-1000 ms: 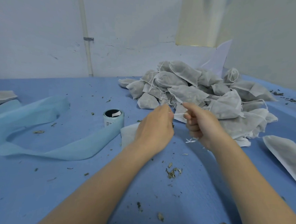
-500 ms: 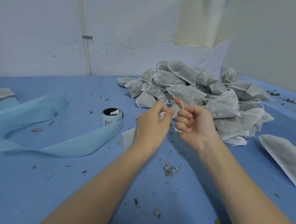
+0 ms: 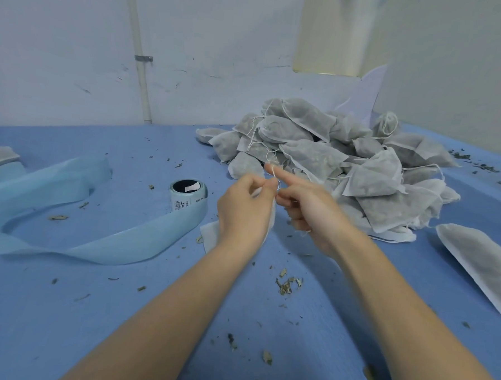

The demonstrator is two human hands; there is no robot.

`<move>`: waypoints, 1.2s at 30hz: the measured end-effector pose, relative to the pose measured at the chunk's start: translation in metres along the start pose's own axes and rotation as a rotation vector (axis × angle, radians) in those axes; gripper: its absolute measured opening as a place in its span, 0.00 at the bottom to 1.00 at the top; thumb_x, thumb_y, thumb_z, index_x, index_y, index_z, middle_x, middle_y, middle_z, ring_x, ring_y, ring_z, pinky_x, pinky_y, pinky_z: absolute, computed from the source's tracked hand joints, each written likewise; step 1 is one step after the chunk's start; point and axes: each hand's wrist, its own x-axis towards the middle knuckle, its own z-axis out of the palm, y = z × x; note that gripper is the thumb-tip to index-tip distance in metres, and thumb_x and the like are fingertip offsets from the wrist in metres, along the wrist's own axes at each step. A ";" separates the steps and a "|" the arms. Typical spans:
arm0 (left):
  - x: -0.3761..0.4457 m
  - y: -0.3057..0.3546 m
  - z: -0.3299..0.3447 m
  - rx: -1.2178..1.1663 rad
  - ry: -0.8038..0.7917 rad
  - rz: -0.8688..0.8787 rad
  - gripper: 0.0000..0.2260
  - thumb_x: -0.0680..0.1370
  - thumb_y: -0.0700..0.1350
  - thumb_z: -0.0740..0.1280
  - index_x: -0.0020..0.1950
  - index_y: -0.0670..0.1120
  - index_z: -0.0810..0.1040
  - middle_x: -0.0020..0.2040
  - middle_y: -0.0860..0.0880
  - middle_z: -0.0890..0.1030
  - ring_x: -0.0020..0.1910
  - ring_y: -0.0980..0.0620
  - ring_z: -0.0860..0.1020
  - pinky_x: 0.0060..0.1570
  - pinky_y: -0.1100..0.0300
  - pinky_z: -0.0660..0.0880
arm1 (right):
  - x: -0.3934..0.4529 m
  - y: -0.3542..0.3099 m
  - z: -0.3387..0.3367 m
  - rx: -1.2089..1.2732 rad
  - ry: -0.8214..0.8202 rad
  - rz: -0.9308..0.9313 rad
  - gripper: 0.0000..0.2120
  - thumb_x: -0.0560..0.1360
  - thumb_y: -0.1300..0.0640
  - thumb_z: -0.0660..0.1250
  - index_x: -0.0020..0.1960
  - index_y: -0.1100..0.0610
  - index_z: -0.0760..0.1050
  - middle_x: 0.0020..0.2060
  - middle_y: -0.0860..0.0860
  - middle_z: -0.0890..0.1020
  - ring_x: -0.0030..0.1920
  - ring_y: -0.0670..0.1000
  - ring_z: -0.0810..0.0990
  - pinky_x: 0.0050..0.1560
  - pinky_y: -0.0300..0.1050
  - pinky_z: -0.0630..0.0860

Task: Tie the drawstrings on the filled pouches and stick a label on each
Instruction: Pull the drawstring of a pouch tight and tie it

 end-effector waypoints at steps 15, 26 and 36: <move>0.004 0.001 -0.002 -0.045 -0.045 -0.098 0.11 0.79 0.45 0.62 0.38 0.48 0.79 0.35 0.49 0.78 0.41 0.47 0.76 0.51 0.49 0.73 | 0.003 0.011 0.010 -0.290 0.278 -0.148 0.11 0.73 0.54 0.69 0.42 0.50 0.66 0.28 0.44 0.72 0.31 0.41 0.70 0.35 0.36 0.67; 0.004 -0.006 -0.003 -0.078 -0.147 -0.016 0.08 0.79 0.44 0.64 0.47 0.44 0.82 0.46 0.43 0.83 0.41 0.51 0.77 0.44 0.65 0.72 | 0.002 0.013 -0.017 0.058 0.059 0.008 0.06 0.71 0.59 0.72 0.37 0.54 0.85 0.25 0.44 0.71 0.26 0.43 0.62 0.25 0.32 0.59; -0.004 -0.010 0.002 0.536 0.040 0.378 0.12 0.81 0.46 0.58 0.52 0.43 0.79 0.49 0.46 0.77 0.50 0.47 0.74 0.45 0.61 0.63 | 0.001 0.003 -0.018 0.198 0.025 0.072 0.06 0.69 0.55 0.74 0.39 0.58 0.84 0.28 0.47 0.66 0.27 0.44 0.59 0.26 0.35 0.56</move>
